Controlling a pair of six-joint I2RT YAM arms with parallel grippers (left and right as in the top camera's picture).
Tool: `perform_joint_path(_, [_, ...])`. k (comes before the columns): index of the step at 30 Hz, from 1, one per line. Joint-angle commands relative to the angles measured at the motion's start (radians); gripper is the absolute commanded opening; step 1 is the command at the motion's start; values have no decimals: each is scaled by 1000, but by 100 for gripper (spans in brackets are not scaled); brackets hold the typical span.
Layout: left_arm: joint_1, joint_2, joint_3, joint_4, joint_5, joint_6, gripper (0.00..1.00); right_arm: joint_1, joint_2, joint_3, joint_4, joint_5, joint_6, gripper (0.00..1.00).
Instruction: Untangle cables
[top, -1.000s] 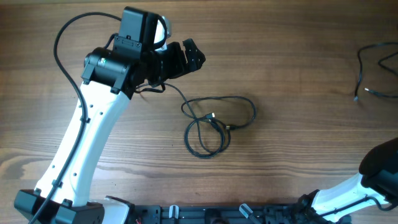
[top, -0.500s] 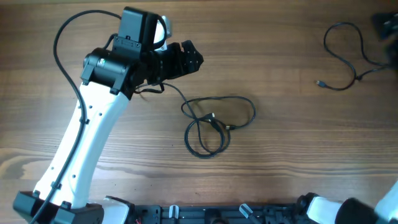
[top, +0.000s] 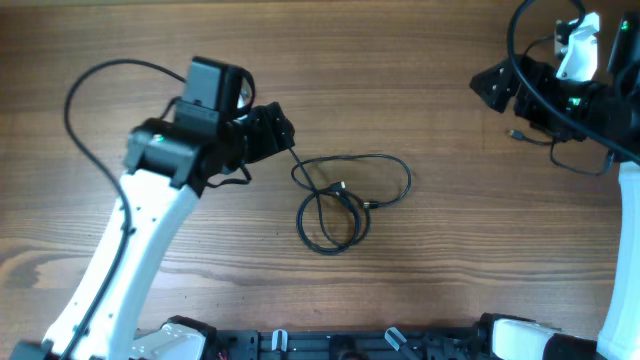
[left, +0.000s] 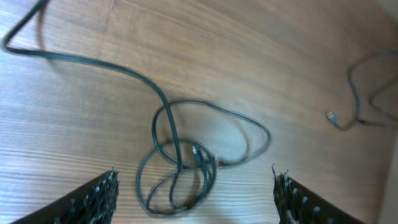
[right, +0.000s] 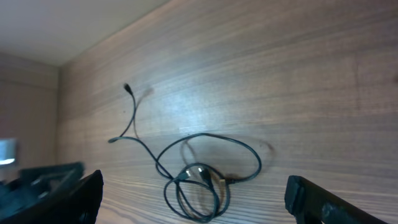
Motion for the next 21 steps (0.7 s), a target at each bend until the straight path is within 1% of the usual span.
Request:
perform_joint_path(1, [2,70,-106,113,-45,-49,82,4,27,-9,-16,24,-23,97])
perform_joint_path(3, [2,140,-124,184,-49,-48,81,4,37,-11,-20,24,-24,96])
perform_joint_path(8, [2,283,-124,258,-48,-49,76,4,42,-53,-13,24,-24,96])
perform_joint_path(12, [2,344,-124,278,-48,-48,68,4,42,-72,-11,28,-32,96])
perform_joint_path(14, [2,345,-124,282,-48,-48,60,4,42,-72,-9,28,-32,96])
perform_joint_path(16, [2,345,-124,301,-48,-48,49,4,42,-72,-10,28,-42,96])
perform_joint_path(17, [2,345,-124,314,-49,-48,47,4,42,-72,-11,28,-46,96])
perform_joint_path(19, [2,345,-124,333,-48,-48,43,4,42,-72,-12,28,-50,96])
perform_joint_path(21, [2,349,-124,341,-48,-48,43,4,42,-72,-14,28,-50,96])
